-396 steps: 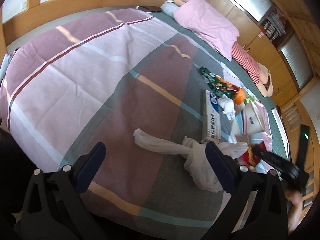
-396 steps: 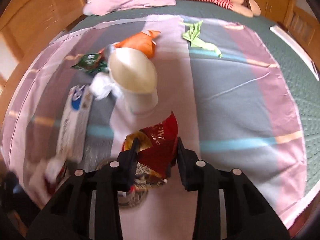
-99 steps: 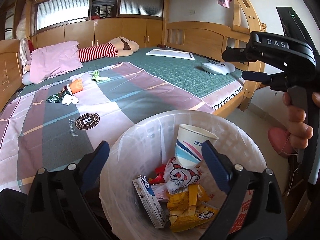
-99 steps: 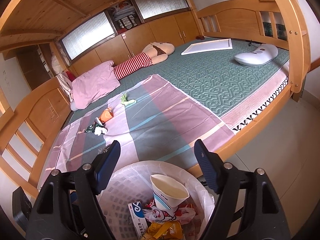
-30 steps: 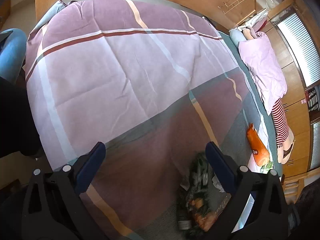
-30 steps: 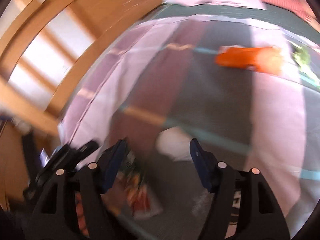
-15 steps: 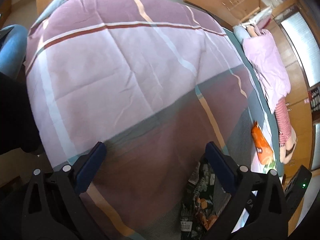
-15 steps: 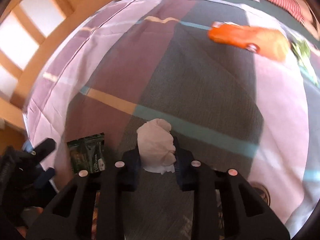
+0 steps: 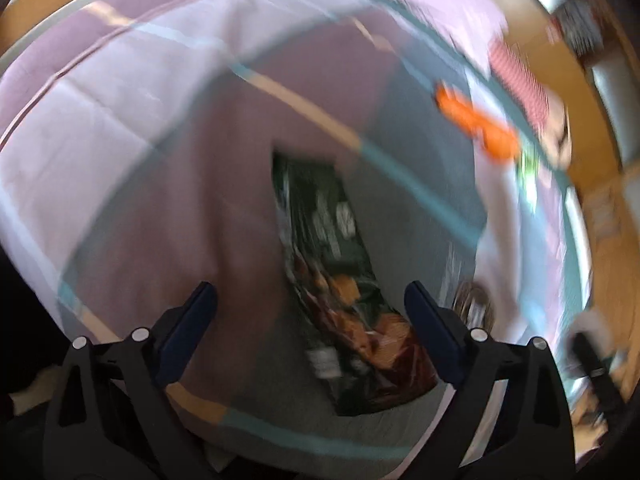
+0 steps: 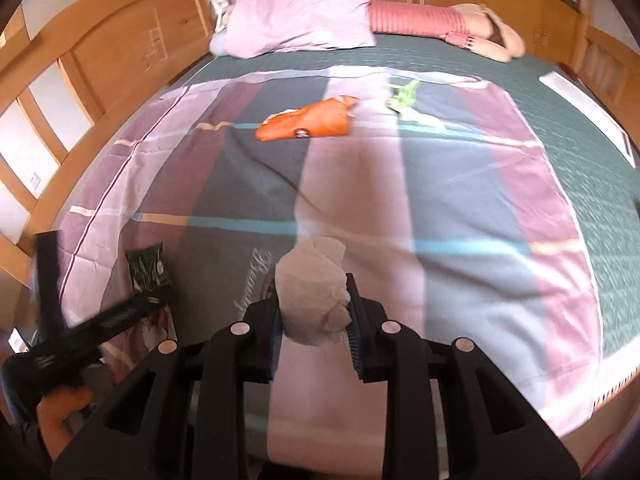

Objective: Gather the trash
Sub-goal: 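Grasp green snack bag with left tool while right grasps white tissue, then carry green snack bag and white tissue toward the white bin with both tools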

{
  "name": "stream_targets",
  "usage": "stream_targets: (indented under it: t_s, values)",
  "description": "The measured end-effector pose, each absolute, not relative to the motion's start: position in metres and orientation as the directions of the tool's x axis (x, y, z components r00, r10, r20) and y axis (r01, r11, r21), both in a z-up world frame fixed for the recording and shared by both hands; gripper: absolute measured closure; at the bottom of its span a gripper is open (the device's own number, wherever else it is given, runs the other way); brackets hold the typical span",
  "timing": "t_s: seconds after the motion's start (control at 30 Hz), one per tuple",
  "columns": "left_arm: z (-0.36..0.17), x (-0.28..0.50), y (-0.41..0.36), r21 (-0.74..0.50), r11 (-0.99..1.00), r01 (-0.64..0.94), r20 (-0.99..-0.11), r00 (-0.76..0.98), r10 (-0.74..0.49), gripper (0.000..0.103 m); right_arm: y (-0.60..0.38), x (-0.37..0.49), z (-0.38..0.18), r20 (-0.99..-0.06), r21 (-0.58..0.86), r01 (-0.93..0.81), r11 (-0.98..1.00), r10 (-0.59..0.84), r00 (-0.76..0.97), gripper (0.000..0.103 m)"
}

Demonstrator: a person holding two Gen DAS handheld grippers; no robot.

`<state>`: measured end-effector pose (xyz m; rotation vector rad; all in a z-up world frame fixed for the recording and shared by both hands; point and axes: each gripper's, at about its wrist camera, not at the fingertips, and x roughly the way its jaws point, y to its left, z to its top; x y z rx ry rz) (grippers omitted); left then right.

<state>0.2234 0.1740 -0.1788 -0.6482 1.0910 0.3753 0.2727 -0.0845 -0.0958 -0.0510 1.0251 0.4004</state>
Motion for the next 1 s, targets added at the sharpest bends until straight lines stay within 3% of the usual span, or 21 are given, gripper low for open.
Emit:
stream_targets:
  t_s: [0.23,0.5,0.57,0.63,0.73,0.83,1.0]
  values:
    - [-0.196,0.248,0.117,0.012,0.939,-0.342,-0.946,0.302,0.122,0.003,-0.113,0.25,-0.105,-0.846,0.192,-0.262,0.946,0.295,0.445,0.075]
    - [-0.197,0.249,0.123,-0.039,0.936,-0.349,-0.942,0.325,0.081,0.005,-0.126,0.233,-0.101,-0.835,0.219,-0.218,0.951,0.298,0.463,0.075]
    - [-0.192,0.245,0.128,-0.041,0.93,-0.366,-0.934,0.345,0.095,0.019,-0.128,0.229,-0.097,-0.827,0.22,-0.215,0.951,0.299,0.476,0.075]
    - [-0.184,0.239,0.132,-0.039,0.924,-0.38,-0.919,0.377,0.116,0.057,-0.13,0.226,-0.092,-0.817,0.222,-0.216,0.951,0.302,0.491,0.075]
    - [-0.179,0.235,0.138,-0.074,0.917,-0.391,-0.911,0.402,0.098,0.081,-0.132,0.222,-0.086,-0.802,0.222,-0.218,0.95,0.305,0.513,0.075]
    - [-0.176,0.237,0.139,-0.12,0.909,-0.399,-0.898,0.433,0.071,0.088,-0.133,0.217,-0.079,-0.787,0.23,-0.223,0.947,0.316,0.529,0.075]
    - [-0.153,0.227,0.143,-0.137,0.895,-0.425,-0.836,0.535,0.126,0.089,-0.136,0.208,-0.072,-0.766,0.235,-0.229,0.945,0.325,0.555,0.075]
